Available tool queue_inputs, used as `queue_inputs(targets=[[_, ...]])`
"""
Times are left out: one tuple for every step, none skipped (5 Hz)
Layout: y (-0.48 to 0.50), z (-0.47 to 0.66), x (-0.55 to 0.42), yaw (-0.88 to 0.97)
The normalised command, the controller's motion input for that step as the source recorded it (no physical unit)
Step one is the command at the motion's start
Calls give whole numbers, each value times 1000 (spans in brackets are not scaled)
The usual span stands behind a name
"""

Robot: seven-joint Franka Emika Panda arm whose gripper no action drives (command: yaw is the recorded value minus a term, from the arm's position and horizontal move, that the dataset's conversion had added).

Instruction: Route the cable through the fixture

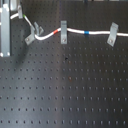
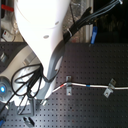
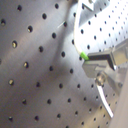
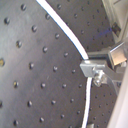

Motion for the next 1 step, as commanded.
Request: queue_inputs(targets=[[-86, -1, 5, 611]])
